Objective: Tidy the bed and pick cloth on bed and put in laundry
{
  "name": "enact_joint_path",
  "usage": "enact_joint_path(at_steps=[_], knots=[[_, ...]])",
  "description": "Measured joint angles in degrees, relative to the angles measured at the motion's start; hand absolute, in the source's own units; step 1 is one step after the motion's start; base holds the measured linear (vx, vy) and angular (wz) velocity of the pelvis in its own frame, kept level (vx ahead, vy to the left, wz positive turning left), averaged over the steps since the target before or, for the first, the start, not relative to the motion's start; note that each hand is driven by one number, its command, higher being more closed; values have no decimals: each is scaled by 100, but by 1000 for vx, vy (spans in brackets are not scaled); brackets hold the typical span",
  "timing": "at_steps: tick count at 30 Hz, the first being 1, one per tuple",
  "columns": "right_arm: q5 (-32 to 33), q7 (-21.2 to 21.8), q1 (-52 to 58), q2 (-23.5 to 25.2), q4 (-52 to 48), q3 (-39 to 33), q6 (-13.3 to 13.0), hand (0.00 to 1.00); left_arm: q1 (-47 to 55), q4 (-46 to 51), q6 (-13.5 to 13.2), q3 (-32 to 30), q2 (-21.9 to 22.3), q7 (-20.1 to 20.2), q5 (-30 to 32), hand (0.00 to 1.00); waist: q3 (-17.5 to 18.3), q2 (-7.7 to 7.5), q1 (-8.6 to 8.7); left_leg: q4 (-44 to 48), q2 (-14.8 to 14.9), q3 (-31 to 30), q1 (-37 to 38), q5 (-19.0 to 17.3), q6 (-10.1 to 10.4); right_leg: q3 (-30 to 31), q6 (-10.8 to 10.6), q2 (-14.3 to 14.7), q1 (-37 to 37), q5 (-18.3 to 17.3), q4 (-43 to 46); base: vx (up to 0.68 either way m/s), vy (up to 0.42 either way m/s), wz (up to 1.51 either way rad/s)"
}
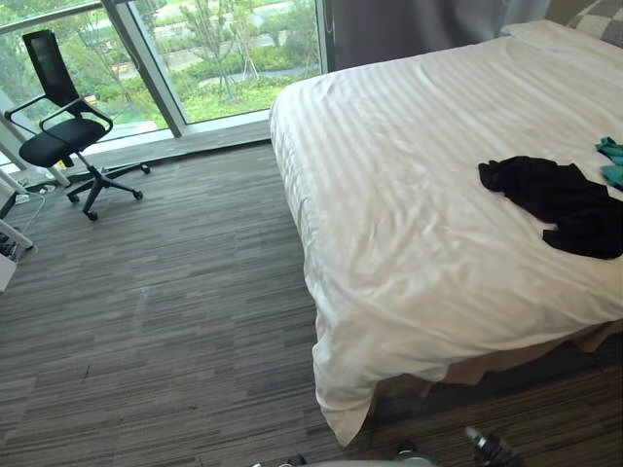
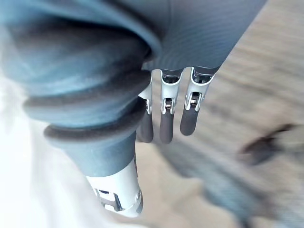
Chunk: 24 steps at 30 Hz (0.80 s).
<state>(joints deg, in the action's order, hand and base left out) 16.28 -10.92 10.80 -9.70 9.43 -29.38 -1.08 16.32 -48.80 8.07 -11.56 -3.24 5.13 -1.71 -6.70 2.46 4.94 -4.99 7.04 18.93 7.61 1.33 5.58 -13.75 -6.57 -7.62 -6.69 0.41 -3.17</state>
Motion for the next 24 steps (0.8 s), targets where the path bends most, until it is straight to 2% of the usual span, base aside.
enact_joint_path(at_steps=[2, 3, 5, 7, 10, 11, 13, 16, 17, 18, 19, 20, 22, 24], knots=[[-444, 50, -215, -239, -990, 39, -192, 100, 7, -1, -18, 129, -82, -3, -48, 0, 31, -67, -16, 9, 0, 11, 1, 10, -13, 17, 2, 6, 10, 0, -1, 115, 7, -4], [-572, 247, -386, -401, -1608, 172, -257, 100, 11, -3, -103, 213, -135, -2, -109, 0, 45, -84, -25, 29, 2, 22, 5, 10, -13, 39, 4, 9, 12, 0, -2, 127, -5, -15], [-567, 733, -707, -705, -2245, 607, -355, 100, 7, -3, -253, 286, -218, -10, -236, 0, 42, -169, -43, 57, 8, 19, 4, 10, -14, 98, 6, 14, 5, 0, -2, 99, -14, -16], [-462, 1505, -1242, -1050, -2498, 1500, -344, 100, -12, -22, -402, 452, -322, -30, -288, 0, 40, -290, -96, 105, 11, 2, 14, 9, -15, 115, 8, 6, -14, 1, -1, 27, -21, -8], [28, 2382, -2130, -1411, -2390, 2631, -88, 100, -57, -114, -511, 523, -383, -49, -329, 0, 5, -311, -152, 103, -6, -121, 5, 5, -21, 13, 9, -15, -68, -1, -1, -21, -10, 17], [229, 2625, -2438, -1475, -2253, 2953, 45, 100, -140, -164, -505, 530, -387, -51, -330, 0, -24, -309, -210, 102, -6, -198, 4, -2, -28, -54, 16, -15, -118, -11, -1, -63, -10, 34], [507, 2973, -3119, -1502, -1801, 3574, 307, 100, -273, -249, -496, 609, -452, -57, -328, 0, -75, -336, -433, 114, -9, -411, -118, -6, -38, -234, 27, -17, -99, -40, 29, -83, -14, 46], [798, 3190, -4172, -1440, -1203, 4343, 614, 100, -537, -246, -454, 642, -541, -119, -351, 0, -438, -412, -674, 212, -1, -695, -532, 59, -74, -421, 58, -45, 248, -106, 289, -157, -13, 45], [843, 3228, -4372, -1389, -1127, 4424, 644, 100, -591, -242, -452, 647, -564, -147, -387, 0, -536, -412, -745, 214, 0, -757, -654, 107, -87, -468, 63, -49, 362, -107, 349, -137, -2, 43], [916, 3242, -4801, -1269, -949, 4544, 668, 100, -746, -226, -449, 646, -594, -153, -463, 0, -828, -433, -781, 246, 3, -842, -915, 234, -107, -549, 77, -62, 571, -102, 476, -134, 2, 45], [1018, 3235, -5236, -1130, -673, 4586, 730, 100, -958, -215, -450, 648, -617, -154, -528, 0, -1188, -411, -889, 356, 4, -956, -1209, 302, -138, -622, 113, -80, 818, -78, 607, -143, 11, 42], [1013, 3230, -5419, -1074, -504, 4592, 790, 100, -1046, -185, -451, 649, -616, -154, -561, 0, -1340, -400, -931, 400, 3, -987, -1332, 333, -147, -642, 137, -87, 917, -60, 645, -158, 25, 34], [962, 3136, -5966, -889, 402, 4619, 992, 100, -1323, 7, -471, 755, -608, -156, -711, 0, -1876, -255, -1105, 437, -39, -1104, -1647, 489, -200, -716, 173, -145, 1211, -25, 788, -120, 43, 26], [790, 2962, -6069, -828, 1087, 4623, 1122, 100, -1482, 7, -501, 925, -598, -164, -787, 0, -1948, -138, -1220, 517, -86, -1167, -1935, 500, -214, -772, 166, -198, 1443, -20, 852, -56, 52, 24]])
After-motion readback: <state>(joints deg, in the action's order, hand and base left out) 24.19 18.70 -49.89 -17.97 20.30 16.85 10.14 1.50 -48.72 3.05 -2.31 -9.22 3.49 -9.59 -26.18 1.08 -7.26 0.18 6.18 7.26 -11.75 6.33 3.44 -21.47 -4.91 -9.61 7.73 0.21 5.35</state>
